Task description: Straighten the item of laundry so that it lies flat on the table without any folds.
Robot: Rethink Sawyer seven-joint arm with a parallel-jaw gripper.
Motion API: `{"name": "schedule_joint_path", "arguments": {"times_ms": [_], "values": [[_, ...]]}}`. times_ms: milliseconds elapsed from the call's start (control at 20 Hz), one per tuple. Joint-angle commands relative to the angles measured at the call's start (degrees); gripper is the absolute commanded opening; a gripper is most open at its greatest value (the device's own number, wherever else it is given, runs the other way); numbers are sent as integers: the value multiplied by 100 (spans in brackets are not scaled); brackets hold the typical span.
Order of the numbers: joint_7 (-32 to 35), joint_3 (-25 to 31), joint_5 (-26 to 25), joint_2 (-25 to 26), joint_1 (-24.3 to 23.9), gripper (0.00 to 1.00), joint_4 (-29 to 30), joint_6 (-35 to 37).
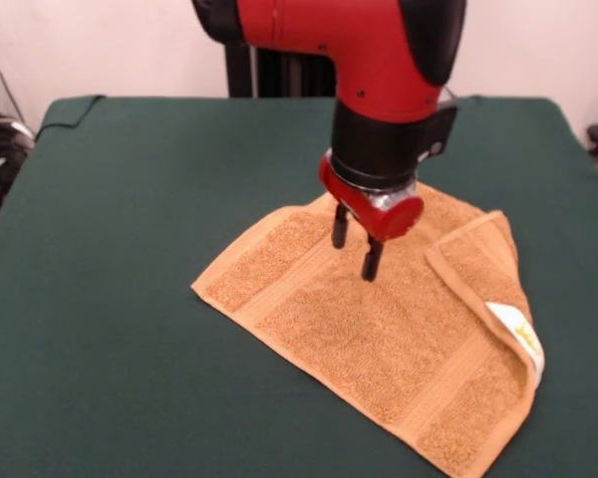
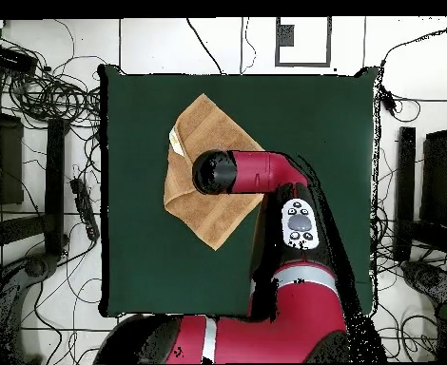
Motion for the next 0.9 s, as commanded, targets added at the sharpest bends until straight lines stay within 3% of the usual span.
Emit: {"name": "schedule_joint_path", "arguments": {"times_ms": [50,200,400,650,900], "values": [[-1309,985,-204,335,-103,100,723,386],[-1027,921,-457,286,22,100,773,-398],[-27,505,-600,295,548,100,650,-1029],[661,107,-532,453,1031,100,407,-1297],[645,57,-281,518,1135,100,297,-1237]]}}
